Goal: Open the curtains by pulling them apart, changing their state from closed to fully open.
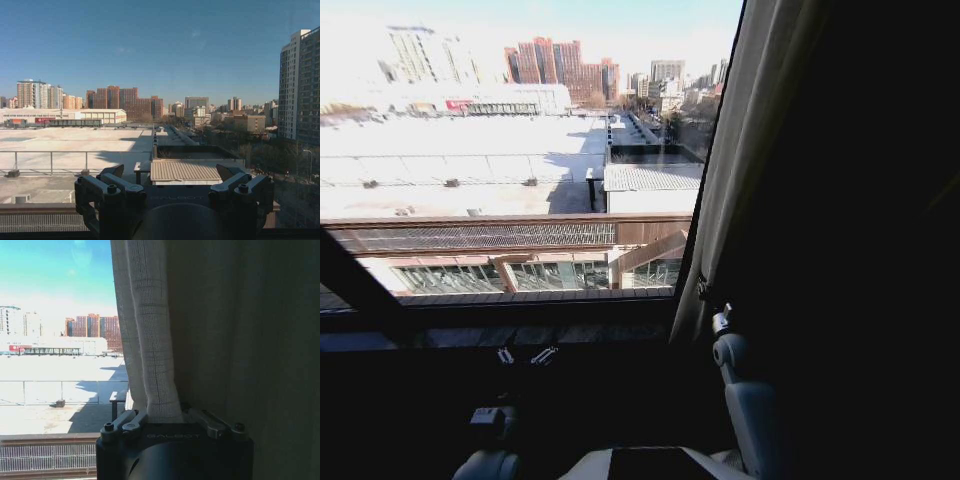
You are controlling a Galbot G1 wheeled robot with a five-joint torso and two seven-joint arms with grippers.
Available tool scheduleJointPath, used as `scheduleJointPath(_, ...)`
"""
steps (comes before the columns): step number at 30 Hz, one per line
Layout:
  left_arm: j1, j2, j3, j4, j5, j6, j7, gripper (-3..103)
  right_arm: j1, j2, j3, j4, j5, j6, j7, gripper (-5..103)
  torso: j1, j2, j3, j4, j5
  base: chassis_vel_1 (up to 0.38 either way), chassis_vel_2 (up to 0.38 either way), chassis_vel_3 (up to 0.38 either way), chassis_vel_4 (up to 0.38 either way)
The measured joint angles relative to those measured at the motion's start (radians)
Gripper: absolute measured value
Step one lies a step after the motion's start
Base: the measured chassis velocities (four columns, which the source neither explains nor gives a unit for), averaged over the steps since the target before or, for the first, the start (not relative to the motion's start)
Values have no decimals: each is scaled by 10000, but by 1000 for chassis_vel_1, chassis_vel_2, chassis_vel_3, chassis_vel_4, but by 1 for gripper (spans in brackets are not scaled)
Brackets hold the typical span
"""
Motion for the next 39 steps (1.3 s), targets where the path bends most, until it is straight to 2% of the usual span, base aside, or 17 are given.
scheduleJointPath(1, 0, 0, 0, 0, 0, 0, 0, 100, 0, 0, 0, 0, 0, 0, 0, 21, 0, 0, 0, 0, 0, 0, 0, 0, 0)
scheduleJointPath(4, 7, -7, 11, -6, 0, 0, 0, 100, -41, -51, 22, 113, -1, -2, 4, 5, 1, -1, 1, 0, 1, 0, 0, 0, 0)
scheduleJointPath(7, 18, -9, 12, -29, 0, 0, 0, 100, -81, -122, 55, 209, 0, -14, 4, 1, 1, -1, 1, 0, 1, 0, 0, 0, 0)
scheduleJointPath(22, 70, -5, 11, -128, -6, -90, 0, 100, 381, -643, 1149, 103, 233, -473, 2, 1, 1, -1, 1, 0, 2, 0, 0, 0, 0)
scheduleJointPath(39, 104, 118, -116, -439, -81, -23, -2, 100, 2345, -1615, 3930, -2275, 161, -1349, 860, 1, 2, -1, 1, 0, 2, 0, 0, 0, 0)
